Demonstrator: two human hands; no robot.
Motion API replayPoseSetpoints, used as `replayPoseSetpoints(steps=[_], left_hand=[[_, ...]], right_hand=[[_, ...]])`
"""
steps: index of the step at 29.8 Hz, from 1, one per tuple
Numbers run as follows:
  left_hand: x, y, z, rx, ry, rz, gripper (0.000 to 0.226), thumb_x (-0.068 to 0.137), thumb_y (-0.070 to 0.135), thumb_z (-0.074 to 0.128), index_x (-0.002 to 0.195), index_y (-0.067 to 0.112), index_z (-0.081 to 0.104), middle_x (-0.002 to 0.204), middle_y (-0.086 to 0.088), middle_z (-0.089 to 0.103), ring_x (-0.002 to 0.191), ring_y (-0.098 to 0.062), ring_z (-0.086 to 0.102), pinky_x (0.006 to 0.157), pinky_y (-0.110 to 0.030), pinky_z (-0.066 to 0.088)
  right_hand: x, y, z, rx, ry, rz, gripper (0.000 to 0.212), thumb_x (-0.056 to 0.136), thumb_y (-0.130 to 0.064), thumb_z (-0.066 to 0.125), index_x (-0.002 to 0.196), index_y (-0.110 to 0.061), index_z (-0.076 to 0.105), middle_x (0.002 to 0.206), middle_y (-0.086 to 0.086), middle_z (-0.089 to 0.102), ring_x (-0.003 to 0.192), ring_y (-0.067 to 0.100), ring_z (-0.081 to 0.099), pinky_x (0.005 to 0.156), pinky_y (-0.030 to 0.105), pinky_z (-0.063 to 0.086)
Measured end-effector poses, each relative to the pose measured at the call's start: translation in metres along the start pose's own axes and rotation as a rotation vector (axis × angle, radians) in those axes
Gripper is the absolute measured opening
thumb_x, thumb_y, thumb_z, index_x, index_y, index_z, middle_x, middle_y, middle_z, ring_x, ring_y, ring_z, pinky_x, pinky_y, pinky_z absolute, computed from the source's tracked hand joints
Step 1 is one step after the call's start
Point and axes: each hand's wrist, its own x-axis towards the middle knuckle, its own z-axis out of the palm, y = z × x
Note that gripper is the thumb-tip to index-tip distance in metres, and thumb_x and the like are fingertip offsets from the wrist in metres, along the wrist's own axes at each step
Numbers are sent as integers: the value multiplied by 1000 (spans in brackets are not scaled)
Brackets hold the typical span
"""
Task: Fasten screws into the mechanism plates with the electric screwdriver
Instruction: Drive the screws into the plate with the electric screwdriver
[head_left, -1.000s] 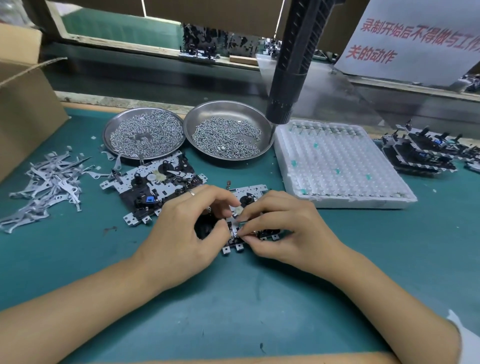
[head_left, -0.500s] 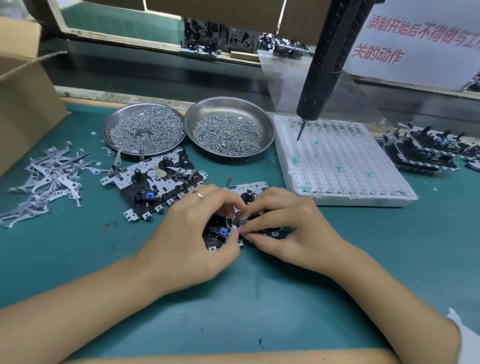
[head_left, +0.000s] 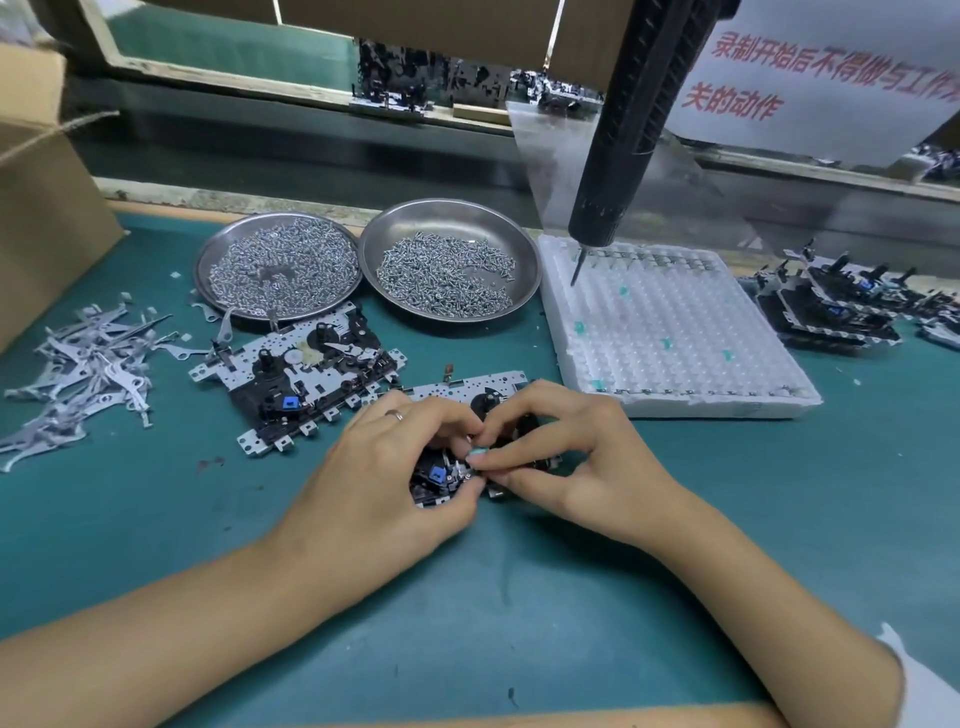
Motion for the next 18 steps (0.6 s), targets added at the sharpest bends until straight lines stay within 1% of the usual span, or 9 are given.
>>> replayPoseSetpoints(steps=[2,3,5,7,8,11,13,16,18], left_hand=[[0,-1,0,15,6,2,28,69,28,69,96,20,67,83,23,60,85,-1,53,84,-12,40],[0,-1,0,30,8,11,26,70,28,70,94,19,69,81,21,61,84,-2,52,84,-12,40],[0,-1,0,41,7,21,23,73,35,65,90,20,70,80,17,63,81,-3,51,82,-13,40],[0,0,1,23,4,15,26,73,39,59,88,21,70,78,16,63,79,-5,52,82,-15,41],[1,0,1,17,4,13,26,73,39,58,88,21,71,78,16,63,79,-6,52,82,-16,41],[1,-1,2,-13,10,10,25,72,38,61,87,22,71,79,20,62,81,-4,52,82,-16,41],[0,-3,3,-24,17,6,23,70,36,64,87,23,72,79,22,62,81,-3,52,82,-16,41],[-2,-3,4,-51,14,1,25,69,39,61,87,25,72,79,26,61,81,-1,52,81,-17,42],[-1,-4,4,-69,16,2,24,69,40,61,87,28,72,79,26,63,81,-1,54,81,-18,43]], right_hand=[[0,-2,1,-11,76,-18,18,72,7,70,85,-4,77,84,8,65,78,14,59,72,17,43],[1,-3,1,-22,170,-33,20,72,8,68,85,-5,77,81,9,64,74,13,58,71,17,43],[6,-6,-3,-27,452,-18,25,76,5,64,93,-12,72,79,10,61,72,12,57,72,21,46],[19,-10,-13,10,704,58,29,82,-6,63,106,-21,63,89,8,57,82,15,55,79,34,49],[28,-12,-19,22,770,99,35,82,-12,63,115,-22,57,97,7,55,89,16,54,85,40,48],[62,-22,-39,57,767,158,68,82,-27,69,139,-21,34,117,2,55,108,14,55,96,41,46],[86,-28,-44,105,729,140,79,82,-28,71,145,-19,24,122,3,58,112,12,56,99,39,45],[109,-37,-37,143,769,106,74,85,-22,69,143,-18,23,100,-2,65,94,9,62,92,36,49],[117,-43,-31,194,787,105,69,87,-16,66,142,-17,25,92,-5,61,86,13,62,88,40,51]])
